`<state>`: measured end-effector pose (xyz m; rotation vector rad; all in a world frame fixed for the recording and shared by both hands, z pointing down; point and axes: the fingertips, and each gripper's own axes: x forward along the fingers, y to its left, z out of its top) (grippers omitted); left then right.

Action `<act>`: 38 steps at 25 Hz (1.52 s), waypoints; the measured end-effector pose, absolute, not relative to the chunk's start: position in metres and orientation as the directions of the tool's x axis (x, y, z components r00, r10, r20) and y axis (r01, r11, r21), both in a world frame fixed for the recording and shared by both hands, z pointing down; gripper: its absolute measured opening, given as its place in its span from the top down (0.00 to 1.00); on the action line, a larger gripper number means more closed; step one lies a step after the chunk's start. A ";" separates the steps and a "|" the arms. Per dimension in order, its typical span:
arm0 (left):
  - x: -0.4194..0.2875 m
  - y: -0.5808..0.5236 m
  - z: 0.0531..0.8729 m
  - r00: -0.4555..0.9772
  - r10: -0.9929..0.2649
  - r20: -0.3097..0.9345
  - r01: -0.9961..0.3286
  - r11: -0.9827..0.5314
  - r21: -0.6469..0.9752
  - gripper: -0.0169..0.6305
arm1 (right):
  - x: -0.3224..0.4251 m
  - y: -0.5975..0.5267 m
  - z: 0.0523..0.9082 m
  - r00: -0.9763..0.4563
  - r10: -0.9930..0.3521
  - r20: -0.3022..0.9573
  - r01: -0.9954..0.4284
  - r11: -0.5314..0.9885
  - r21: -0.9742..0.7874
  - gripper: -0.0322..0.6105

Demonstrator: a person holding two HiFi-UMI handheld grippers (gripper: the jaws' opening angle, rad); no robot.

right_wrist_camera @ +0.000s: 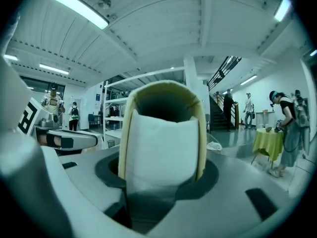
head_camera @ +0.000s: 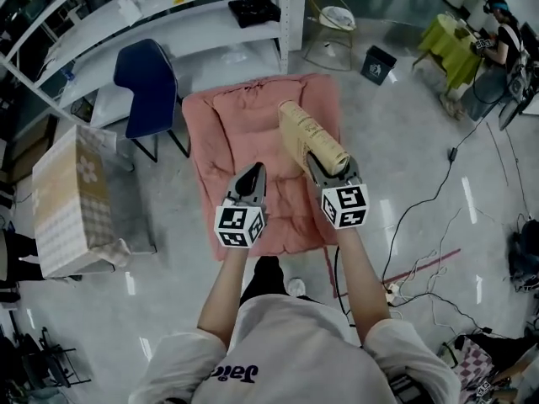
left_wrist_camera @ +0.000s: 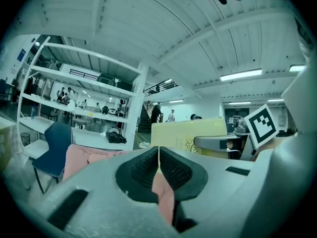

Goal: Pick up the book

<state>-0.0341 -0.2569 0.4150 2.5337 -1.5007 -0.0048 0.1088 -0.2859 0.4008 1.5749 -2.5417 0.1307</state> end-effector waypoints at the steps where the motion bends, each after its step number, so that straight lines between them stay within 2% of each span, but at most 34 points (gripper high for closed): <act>1: -0.033 -0.252 0.405 0.481 -0.873 0.081 -0.871 -0.465 0.162 0.95 | 0.111 -0.278 0.388 -0.425 -0.894 0.141 -0.903 0.430 0.002 0.59; 8: -0.026 -0.208 0.356 0.438 -0.899 0.015 -0.887 -0.430 0.168 0.95 | 0.143 -0.211 0.333 -0.322 -0.947 0.018 -0.947 0.321 -0.031 0.59; 13: -0.019 -0.177 0.338 0.427 -0.904 -0.004 -0.892 -0.422 0.165 0.95 | 0.159 -0.174 0.311 -0.318 -0.947 -0.034 -0.946 0.319 -0.058 0.59; 21: -0.019 -0.146 0.329 0.380 -0.925 -0.027 -0.922 -0.381 0.065 0.95 | 0.151 -0.144 0.312 -0.317 -0.948 -0.025 -0.948 0.317 -0.013 0.59; 38: -0.025 -0.118 0.320 0.336 -0.940 -0.057 -0.939 -0.339 0.063 0.95 | 0.122 -0.127 0.305 -0.364 -0.931 -0.034 -0.931 0.364 0.010 0.59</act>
